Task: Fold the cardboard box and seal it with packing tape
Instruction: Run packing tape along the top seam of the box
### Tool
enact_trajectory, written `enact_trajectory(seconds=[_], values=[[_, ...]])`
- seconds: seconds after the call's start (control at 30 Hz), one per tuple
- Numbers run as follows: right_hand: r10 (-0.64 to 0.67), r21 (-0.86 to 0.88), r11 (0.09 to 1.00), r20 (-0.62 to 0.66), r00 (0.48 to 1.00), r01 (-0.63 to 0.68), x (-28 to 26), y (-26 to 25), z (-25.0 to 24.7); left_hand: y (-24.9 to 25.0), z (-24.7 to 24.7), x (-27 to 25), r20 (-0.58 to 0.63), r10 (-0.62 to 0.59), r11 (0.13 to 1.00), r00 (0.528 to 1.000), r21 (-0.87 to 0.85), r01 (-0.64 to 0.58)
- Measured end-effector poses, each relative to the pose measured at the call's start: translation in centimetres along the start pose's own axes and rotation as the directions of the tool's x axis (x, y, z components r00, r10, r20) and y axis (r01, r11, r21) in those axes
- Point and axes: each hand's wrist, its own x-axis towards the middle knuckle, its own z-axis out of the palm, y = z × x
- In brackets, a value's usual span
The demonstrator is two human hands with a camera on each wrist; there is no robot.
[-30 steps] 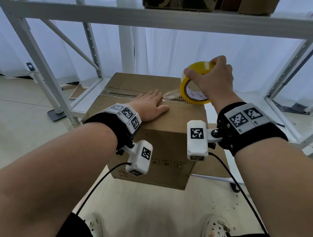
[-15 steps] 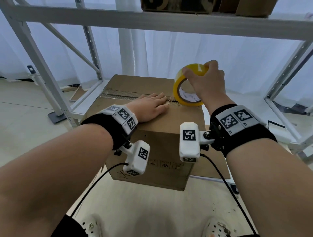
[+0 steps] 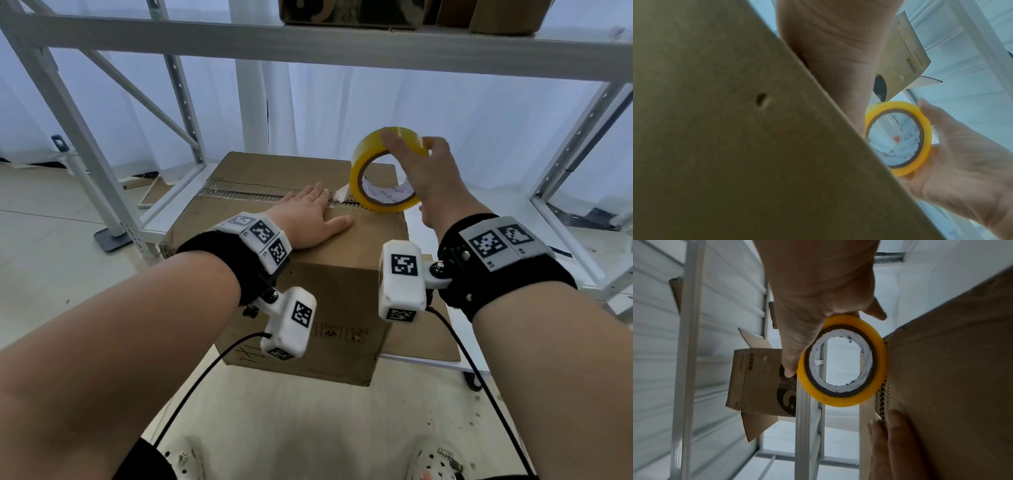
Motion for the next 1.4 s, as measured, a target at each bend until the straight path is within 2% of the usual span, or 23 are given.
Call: enact_trajectory(seconds=[0.1, 0.17, 0.43, 0.7, 1.07, 1.23, 1.4], values=[[0.145, 0.130, 0.980, 0.053, 0.988, -0.150, 0.0, 0.0, -0.3, -0.2, 0.0, 0.4, -0.006, 0.011, 1.000, 1.000, -0.015, -0.011], [0.175, 0.172, 0.968, 0.054, 0.983, -0.182, 0.0, 0.0, -0.1, -0.6, -0.1, 0.5, -0.005, 0.016, 1.000, 1.000, -0.008, -0.016], [0.123, 0.207, 0.971, 0.012, 0.992, -0.123, 0.4, 0.2, 1.9, -1.2, -0.4, 0.7, 0.000, -0.029, 0.999, 1.000, 0.023, 0.029], [-0.036, 0.046, 0.998, -0.090, 0.995, 0.040, 1.0, 0.4, 2.1, -1.1, 0.2, 0.7, -0.001, -0.001, 1.000, 1.000, -0.030, 0.001], [-0.112, -0.128, 0.987, -0.106, 0.988, 0.098, 0.9, -1.2, 2.0, -1.1, 0.0, 0.7, 0.012, -0.006, 0.999, 1.000, -0.043, 0.007], [-0.128, -0.214, 0.973, -0.162, 0.978, 0.092, 1.7, -0.4, -1.1, -1.3, 0.2, 0.8, 0.001, 0.007, 0.999, 1.000, -0.041, -0.007], [-0.127, -0.240, 0.967, -0.147, 0.981, 0.090, 1.8, 0.4, -2.2, -1.0, 0.1, 0.9, 0.017, 0.003, 0.999, 1.000, -0.034, -0.003]])
